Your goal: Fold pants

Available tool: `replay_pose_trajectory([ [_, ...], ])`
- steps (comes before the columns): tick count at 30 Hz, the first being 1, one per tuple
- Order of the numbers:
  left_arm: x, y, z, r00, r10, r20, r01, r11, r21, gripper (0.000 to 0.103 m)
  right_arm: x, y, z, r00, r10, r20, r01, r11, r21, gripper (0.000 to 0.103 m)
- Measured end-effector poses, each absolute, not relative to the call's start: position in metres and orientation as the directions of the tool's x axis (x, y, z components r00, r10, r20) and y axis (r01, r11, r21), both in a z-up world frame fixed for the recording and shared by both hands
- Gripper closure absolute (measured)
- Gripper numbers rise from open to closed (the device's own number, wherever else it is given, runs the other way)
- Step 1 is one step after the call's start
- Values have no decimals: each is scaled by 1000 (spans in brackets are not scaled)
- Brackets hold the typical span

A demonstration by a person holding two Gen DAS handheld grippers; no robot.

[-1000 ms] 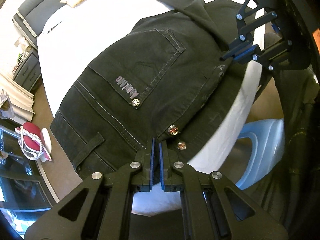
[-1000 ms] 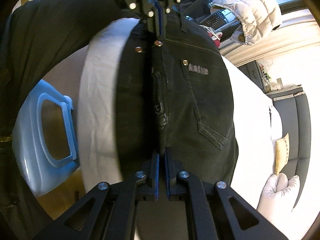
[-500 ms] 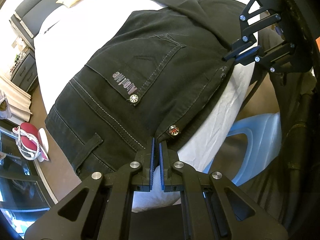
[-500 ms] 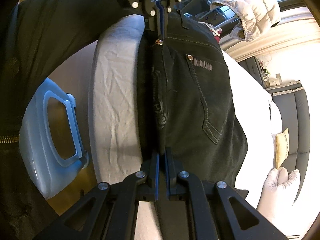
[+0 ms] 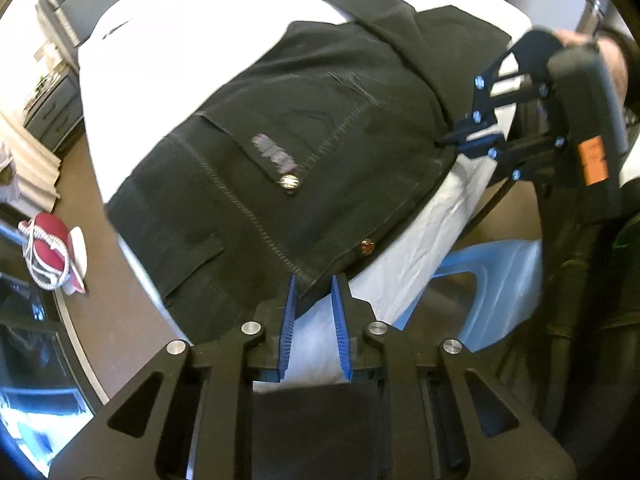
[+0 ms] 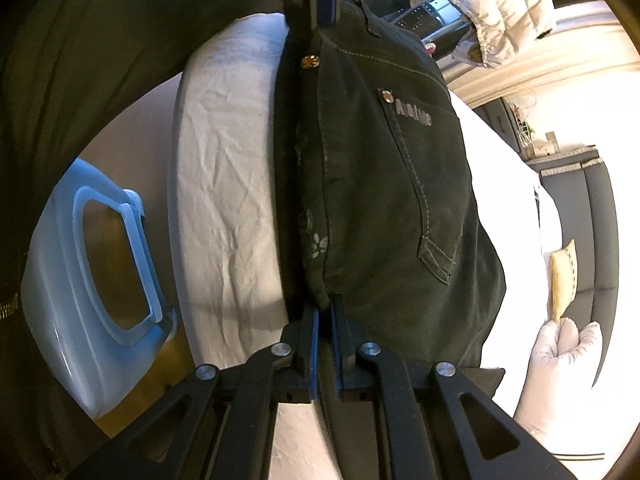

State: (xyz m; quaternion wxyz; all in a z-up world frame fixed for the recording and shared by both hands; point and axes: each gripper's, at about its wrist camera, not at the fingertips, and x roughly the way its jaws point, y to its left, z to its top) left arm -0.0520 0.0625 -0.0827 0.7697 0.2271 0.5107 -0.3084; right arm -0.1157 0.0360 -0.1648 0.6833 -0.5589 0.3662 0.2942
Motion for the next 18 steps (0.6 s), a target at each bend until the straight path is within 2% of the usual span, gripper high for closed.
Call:
replay_pose_trajectory([
  [3, -46, 66, -60, 352, -259, -899, 659, 751, 42, 85, -115, 36, -165, 564, -7, -826, -806, 212, -552, 93],
  [8, -17, 36, -41, 388, -392, -834, 598, 796, -96, 85, -115, 37, -166, 570, -14, -822, -795, 244, -556, 93],
  [11, 0, -1, -60, 362, -423, -831, 602, 786, -137, 85, -115, 38, -166, 574, -16, -819, -785, 275, -555, 93],
  [14, 22, -30, -110, 245, -416, -876, 568, 794, -218, 86, -114, 36, -166, 581, -11, -814, -770, 317, -554, 92],
  [15, 26, -37, -128, 235, -379, -895, 561, 805, -193, 86, -113, 35, -166, 583, -10, -813, -765, 331, -553, 92],
  [18, 28, -38, -133, 264, -392, -881, 547, 814, -198, 86, -112, 32, -167, 602, -12, -798, -735, 381, -560, 89],
])
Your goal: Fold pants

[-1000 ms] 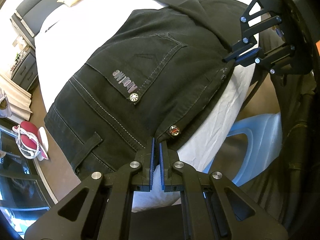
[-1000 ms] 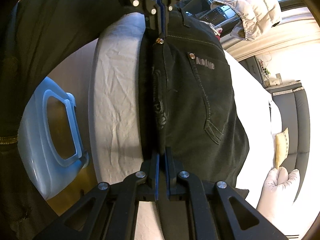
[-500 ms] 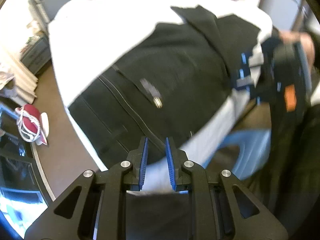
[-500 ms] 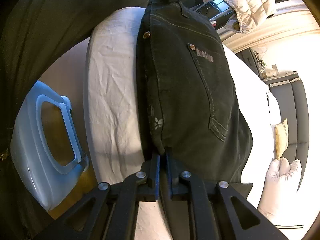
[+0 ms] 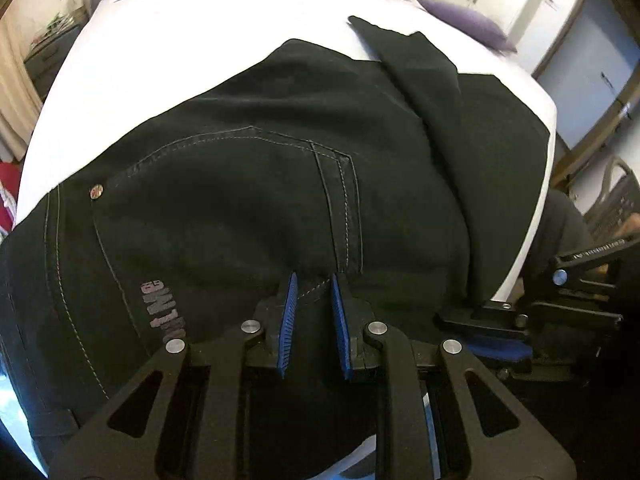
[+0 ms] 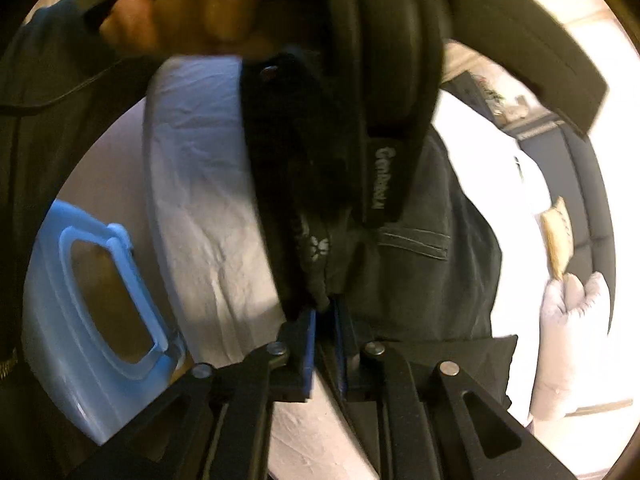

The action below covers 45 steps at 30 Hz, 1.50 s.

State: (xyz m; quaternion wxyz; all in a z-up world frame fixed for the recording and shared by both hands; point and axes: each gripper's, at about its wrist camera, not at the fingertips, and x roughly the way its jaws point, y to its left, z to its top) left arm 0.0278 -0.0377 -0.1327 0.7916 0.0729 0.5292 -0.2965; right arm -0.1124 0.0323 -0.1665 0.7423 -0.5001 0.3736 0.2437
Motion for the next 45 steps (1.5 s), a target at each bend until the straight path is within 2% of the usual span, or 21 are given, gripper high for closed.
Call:
replay_pose_trajectory([
  [1, 30, -37, -131, 257, -394, -882, 530, 821, -212, 86, -113, 31, -164, 608, -8, -794, -726, 399, -560, 86],
  [2, 31, -37, -130, 255, -393, -883, 524, 824, -215, 86, -114, 28, -160, 610, -2, -793, -716, 426, -552, 72],
  [3, 30, -36, -131, 258, -393, -883, 521, 826, -216, 86, -113, 24, -155, 599, 11, -800, -715, 456, -530, 45],
  [4, 27, -34, -132, 263, -393, -881, 517, 828, -215, 86, -112, 18, -148, 576, 40, -816, -721, 495, -485, 36],
  [5, 27, -34, -132, 267, -393, -880, 509, 833, -217, 86, -111, 10, -138, 558, 81, -826, -721, 540, -434, 32],
  [9, 26, -33, -136, 275, -392, -878, 483, 846, -227, 86, -85, -39, -92, 535, 189, -823, -631, 738, -241, 32],
  [11, 25, -31, -138, 275, -401, -874, 476, 846, -238, 86, -49, -82, -70, 543, 208, -813, -497, 860, -112, 32],
  [15, 19, -20, -138, 276, -406, -871, 470, 848, -246, 86, 30, -163, -41, 600, 106, -793, -183, 983, -7, 32],
  [18, 17, -15, -140, 284, -407, -868, 461, 852, -249, 86, 101, -212, -34, 590, -34, -807, 52, 999, -4, 32],
  [22, 15, -11, -142, 283, -413, -866, 453, 853, -259, 86, 182, -254, -47, 549, -28, -835, 211, 972, 106, 32],
  [28, 21, -2, -144, 257, -450, -855, 438, 843, -312, 86, 272, -281, -96, 410, -189, -892, 427, 904, 5, 33],
  [33, 24, 2, -145, 242, -463, -853, 429, 840, -334, 86, 311, -298, -144, 263, -223, -939, 508, 859, -61, 33],
  [35, 26, 3, -145, 235, -467, -852, 428, 837, -341, 86, 311, -306, -156, 268, -209, -941, 528, 848, -38, 31],
  [37, 27, 4, -145, 230, -470, -852, 425, 836, -347, 86, 310, -311, -156, 306, -205, -930, 534, 845, -11, 35],
  [39, 28, 4, -144, 229, -468, -853, 425, 837, -345, 86, 309, -314, -153, 329, -204, -922, 521, 854, -3, 68],
  [40, 29, 4, -144, 229, -465, -855, 427, 837, -341, 86, 307, -317, -151, 333, -207, -920, 515, 857, -7, 77],
  [41, 31, 5, -143, 229, -463, -856, 428, 838, -339, 86, 304, -323, -148, 350, -179, -919, 511, 859, 28, 95],
  [45, 31, 1, -142, 233, -453, -860, 429, 842, -327, 86, 276, -353, -126, 441, -109, -891, 541, 824, 167, 97],
])
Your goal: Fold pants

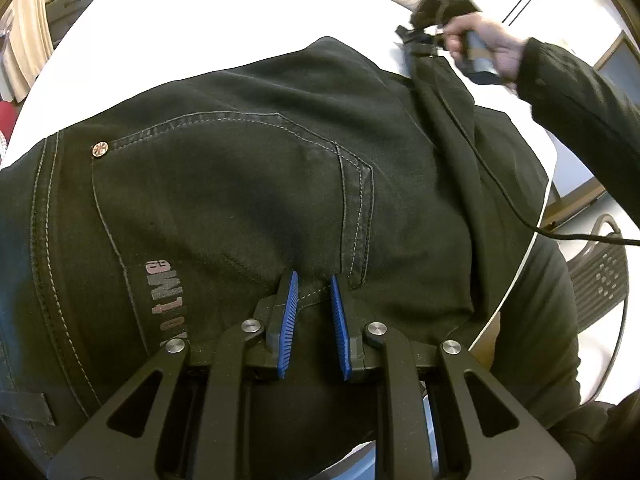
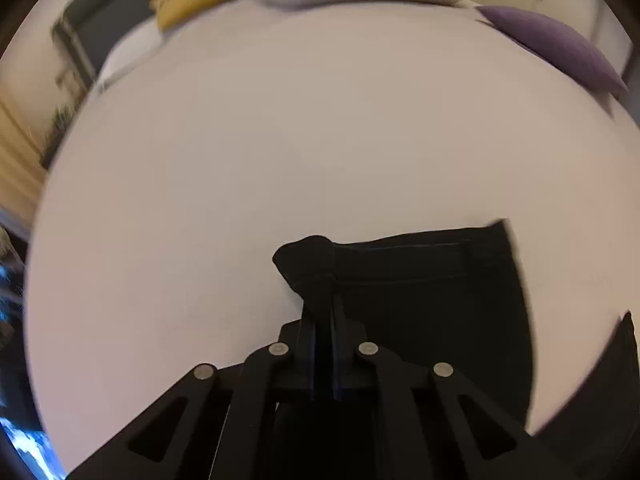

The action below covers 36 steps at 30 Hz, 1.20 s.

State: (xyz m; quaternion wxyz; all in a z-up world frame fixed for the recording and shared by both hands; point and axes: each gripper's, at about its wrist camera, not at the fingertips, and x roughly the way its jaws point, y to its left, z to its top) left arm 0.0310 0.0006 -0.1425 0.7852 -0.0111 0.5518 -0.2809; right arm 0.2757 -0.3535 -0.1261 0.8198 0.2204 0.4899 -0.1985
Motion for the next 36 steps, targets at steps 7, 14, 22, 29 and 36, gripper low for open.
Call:
replay_pose_trajectory([
  [7, 29, -10, -142, 234, -437, -868, 444, 843, -304, 87, 168, -389, -61, 667, -28, -745, 516, 738, 434, 98],
  [14, 29, -20, -139, 234, -420, -877, 441, 850, -289, 87, 36, -460, -53, 787, -71, -613, 546, 543, 638, 98],
  [22, 30, -38, -135, 237, -375, -896, 448, 861, -242, 87, -72, -525, -147, 766, -103, -635, 643, 171, 747, 91],
  [29, 25, -59, -131, 248, -337, -909, 447, 872, -201, 87, -82, -519, -168, 864, -75, -498, 503, 68, 862, 34],
  [36, 17, -76, -134, 259, -310, -915, 444, 879, -172, 87, -72, -503, -178, 868, -28, -495, 496, 55, 866, 43],
])
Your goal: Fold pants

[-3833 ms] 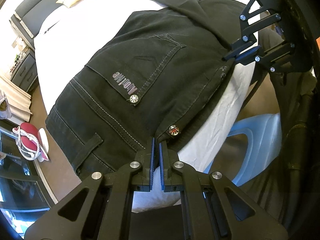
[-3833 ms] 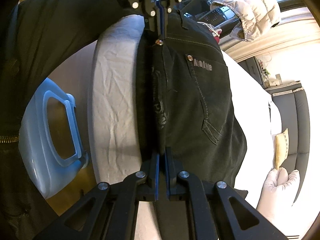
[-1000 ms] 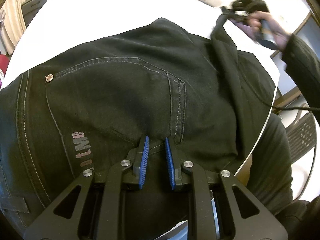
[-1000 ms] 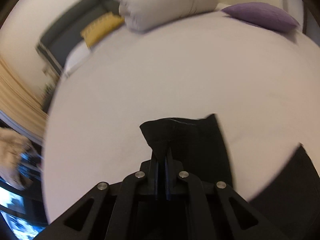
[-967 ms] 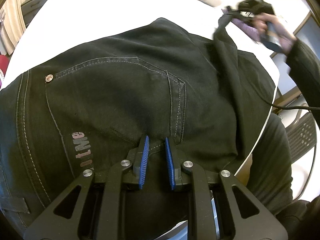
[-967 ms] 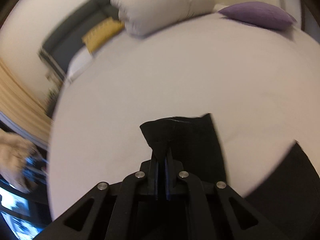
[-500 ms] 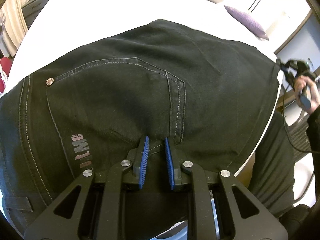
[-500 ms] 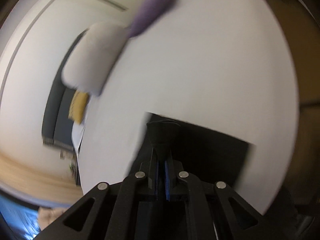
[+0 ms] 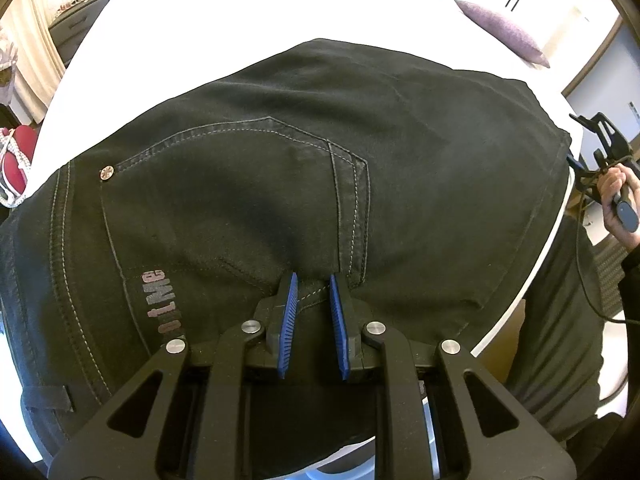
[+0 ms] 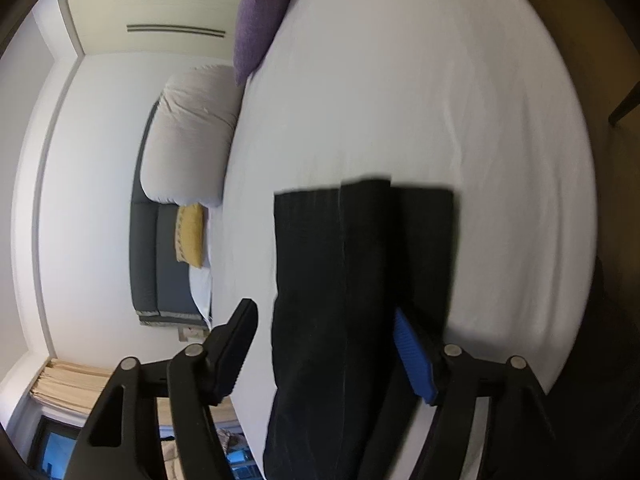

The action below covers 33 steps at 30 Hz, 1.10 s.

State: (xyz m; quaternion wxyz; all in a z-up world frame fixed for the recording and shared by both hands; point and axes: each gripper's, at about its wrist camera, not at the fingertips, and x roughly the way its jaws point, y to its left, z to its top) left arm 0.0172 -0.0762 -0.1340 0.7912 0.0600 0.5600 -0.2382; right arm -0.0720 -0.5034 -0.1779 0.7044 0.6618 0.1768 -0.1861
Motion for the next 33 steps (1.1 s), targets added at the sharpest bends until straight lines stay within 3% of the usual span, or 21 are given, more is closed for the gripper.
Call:
replay_pose_trajectory([
  [1, 17, -79, -135, 261, -305, -916, 443, 881, -167, 87, -72, -501, -180, 864, -23, -504, 504, 60, 862, 47],
  [3, 15, -86, -135, 263, -294, -919, 445, 882, -155, 87, -70, -496, -182, 858, -10, -514, 514, 59, 856, 78],
  [4, 14, -88, -135, 264, -291, -919, 445, 882, -152, 87, -69, -495, -185, 856, -5, -518, 517, 52, 854, 88],
  [6, 12, -89, -137, 265, -288, -921, 447, 882, -147, 87, -75, -496, -191, 845, -12, -534, 534, 34, 845, 98],
  [19, 16, -88, -134, 252, -279, -926, 462, 876, -139, 86, -125, -499, -188, 852, -101, -513, 514, -16, 858, 100],
  [22, 15, -88, -135, 255, -281, -925, 460, 877, -139, 86, -117, -502, -189, 881, -39, -471, 471, 3, 882, 95],
  [24, 14, -87, -135, 255, -280, -925, 460, 877, -138, 86, -115, -505, -189, 886, -26, -463, 463, -16, 886, 70],
  [28, 14, -86, -135, 258, -281, -924, 460, 877, -139, 86, -112, -513, -192, 892, -43, -451, 449, -47, 892, 62],
  [31, 13, -85, -135, 261, -281, -924, 459, 878, -137, 86, -105, -522, -195, 892, -54, -449, 446, -54, 893, 65],
  [33, 13, -85, -135, 262, -281, -923, 460, 877, -137, 86, -101, -530, -201, 895, -48, -444, 441, -66, 895, 97],
])
